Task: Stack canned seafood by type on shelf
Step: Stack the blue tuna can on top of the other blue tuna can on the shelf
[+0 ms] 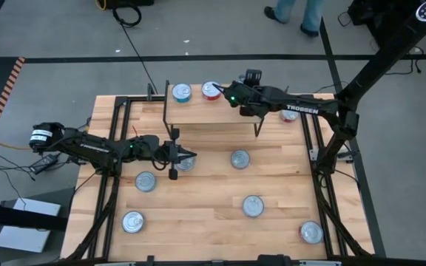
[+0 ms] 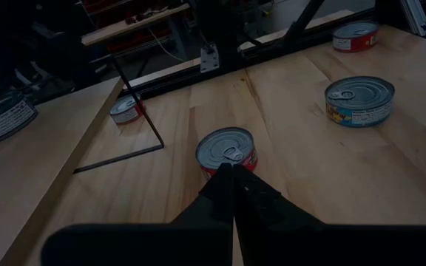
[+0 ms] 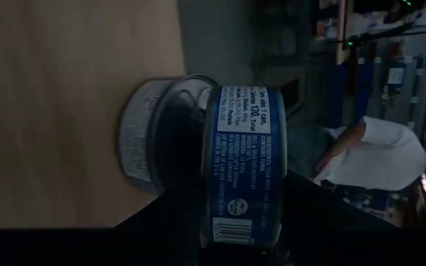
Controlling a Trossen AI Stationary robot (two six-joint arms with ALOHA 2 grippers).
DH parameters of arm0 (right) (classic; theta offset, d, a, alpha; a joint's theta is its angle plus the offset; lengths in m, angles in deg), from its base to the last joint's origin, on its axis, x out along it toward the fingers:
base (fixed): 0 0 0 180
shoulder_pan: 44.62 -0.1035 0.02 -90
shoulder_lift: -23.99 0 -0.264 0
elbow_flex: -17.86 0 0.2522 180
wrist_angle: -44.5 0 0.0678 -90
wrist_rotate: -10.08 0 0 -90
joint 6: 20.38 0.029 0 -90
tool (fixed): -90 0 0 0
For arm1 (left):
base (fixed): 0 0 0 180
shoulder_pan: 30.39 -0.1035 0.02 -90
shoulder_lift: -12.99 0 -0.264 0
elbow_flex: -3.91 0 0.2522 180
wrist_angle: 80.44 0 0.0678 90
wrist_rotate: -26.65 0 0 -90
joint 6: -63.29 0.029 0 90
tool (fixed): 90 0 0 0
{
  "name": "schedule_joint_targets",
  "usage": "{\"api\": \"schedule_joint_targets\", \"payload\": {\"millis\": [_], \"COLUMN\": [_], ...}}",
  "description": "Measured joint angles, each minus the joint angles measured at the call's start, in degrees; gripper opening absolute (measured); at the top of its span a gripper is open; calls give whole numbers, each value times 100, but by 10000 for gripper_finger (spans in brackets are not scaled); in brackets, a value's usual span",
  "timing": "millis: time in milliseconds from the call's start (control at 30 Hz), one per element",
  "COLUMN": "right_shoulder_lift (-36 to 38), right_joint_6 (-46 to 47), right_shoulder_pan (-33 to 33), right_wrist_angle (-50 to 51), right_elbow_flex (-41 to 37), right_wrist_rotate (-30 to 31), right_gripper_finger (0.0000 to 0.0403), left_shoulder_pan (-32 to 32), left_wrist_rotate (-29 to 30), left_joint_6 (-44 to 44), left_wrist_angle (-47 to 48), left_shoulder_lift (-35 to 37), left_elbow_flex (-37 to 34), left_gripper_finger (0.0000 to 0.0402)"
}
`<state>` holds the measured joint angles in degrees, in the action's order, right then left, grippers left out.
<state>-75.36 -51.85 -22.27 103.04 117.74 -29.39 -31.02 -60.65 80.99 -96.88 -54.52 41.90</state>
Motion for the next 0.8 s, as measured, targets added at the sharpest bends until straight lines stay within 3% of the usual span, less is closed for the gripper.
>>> {"api": "schedule_joint_targets", "payload": {"millis": [800], "right_shoulder_lift": [0], "right_joint_6": [157], "right_shoulder_pan": [137], "right_wrist_angle": [-361], "right_elbow_flex": [-63], "right_wrist_rotate": [-650], "right_gripper_finger": [266], "left_shoulder_pan": [-1], "left_wrist_rotate": [-87], "left_joint_6": [2], "left_wrist_angle": [17], "left_shoulder_lift": [0], "left_elbow_flex": [0], "left_gripper_finger": [5]}}
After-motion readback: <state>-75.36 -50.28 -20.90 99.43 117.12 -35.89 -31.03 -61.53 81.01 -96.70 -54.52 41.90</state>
